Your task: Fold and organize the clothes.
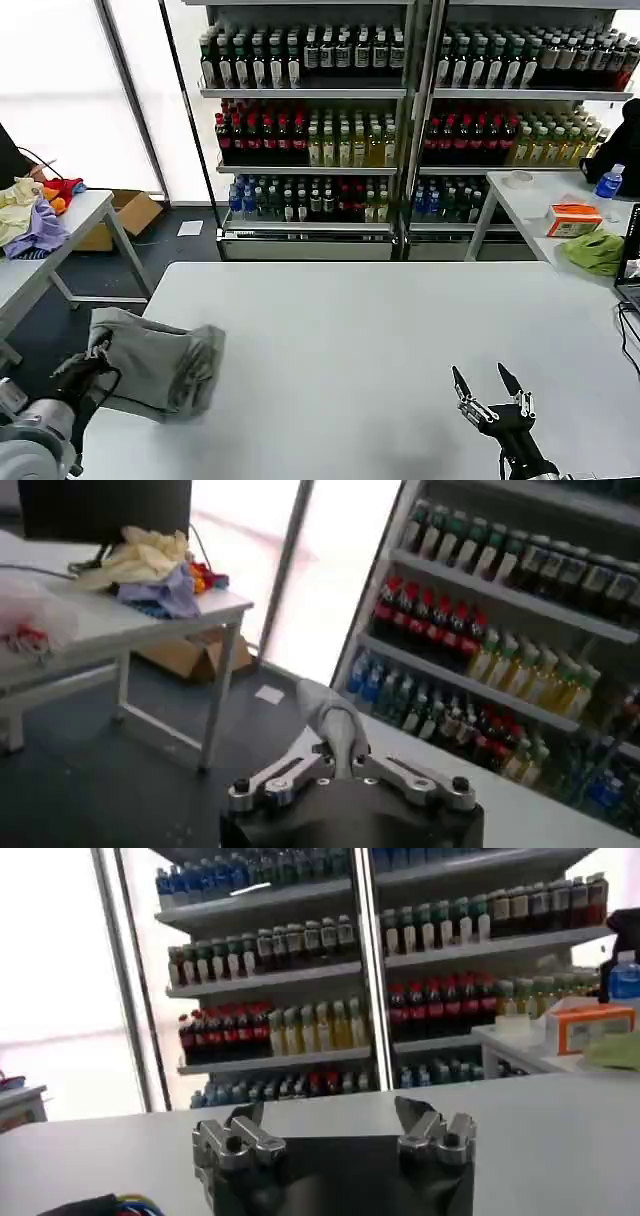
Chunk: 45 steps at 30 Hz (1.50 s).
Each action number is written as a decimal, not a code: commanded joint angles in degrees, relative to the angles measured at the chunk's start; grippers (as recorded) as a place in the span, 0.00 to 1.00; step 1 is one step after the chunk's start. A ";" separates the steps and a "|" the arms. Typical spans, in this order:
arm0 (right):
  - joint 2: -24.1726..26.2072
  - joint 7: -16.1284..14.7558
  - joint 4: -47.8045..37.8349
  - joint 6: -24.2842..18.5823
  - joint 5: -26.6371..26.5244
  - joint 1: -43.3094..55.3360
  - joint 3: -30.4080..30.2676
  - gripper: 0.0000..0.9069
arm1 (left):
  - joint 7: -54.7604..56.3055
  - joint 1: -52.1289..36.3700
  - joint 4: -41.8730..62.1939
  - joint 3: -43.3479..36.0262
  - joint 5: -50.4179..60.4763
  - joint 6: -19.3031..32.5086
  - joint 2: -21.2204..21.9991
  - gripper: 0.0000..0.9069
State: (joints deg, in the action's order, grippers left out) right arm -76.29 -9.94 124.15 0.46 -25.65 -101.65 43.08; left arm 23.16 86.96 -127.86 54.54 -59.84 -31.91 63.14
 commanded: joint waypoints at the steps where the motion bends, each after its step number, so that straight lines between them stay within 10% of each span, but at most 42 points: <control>1: -0.24 0.46 0.10 -0.79 0.68 -0.62 -0.27 1.00 | 2.04 -2.61 -6.52 1.50 -1.69 -1.10 -4.04 0.04; 13: -3.20 0.04 2.97 -0.31 3.86 -2.51 -1.12 1.00 | 2.87 -13.28 0.15 -42.24 20.41 0.78 11.84 0.04; 22: -6.82 0.09 4.93 -1.16 6.57 -6.44 -0.96 1.00 | 6.55 -22.17 16.50 -56.59 22.63 2.83 25.83 0.04; 24: -7.27 0.53 5.18 -0.59 7.33 -6.47 -1.09 1.00 | 6.72 -22.58 18.01 -58.28 22.46 2.62 27.98 0.18; 25: -7.44 0.85 5.28 0.45 8.69 -6.40 -1.38 1.00 | 6.70 -22.81 18.79 -58.82 22.54 2.26 28.98 0.43; 26: -7.39 1.24 5.39 1.81 10.63 -6.17 -1.87 1.00 | 6.63 -22.87 19.58 -60.15 22.66 1.89 30.36 1.00; 37: -1.40 10.22 5.18 17.95 1.40 5.25 -8.97 1.00 | 2.40 -19.11 12.14 -56.23 20.36 1.84 29.96 1.00; 45: -1.20 20.64 -4.30 24.90 -3.79 19.20 -24.29 1.00 | -3.17 -15.47 2.57 -45.73 23.18 5.36 21.84 1.00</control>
State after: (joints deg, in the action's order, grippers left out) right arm -78.48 0.21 126.96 15.45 -23.58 -96.49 32.44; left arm 24.50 69.23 -117.42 2.19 -38.76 -28.91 89.09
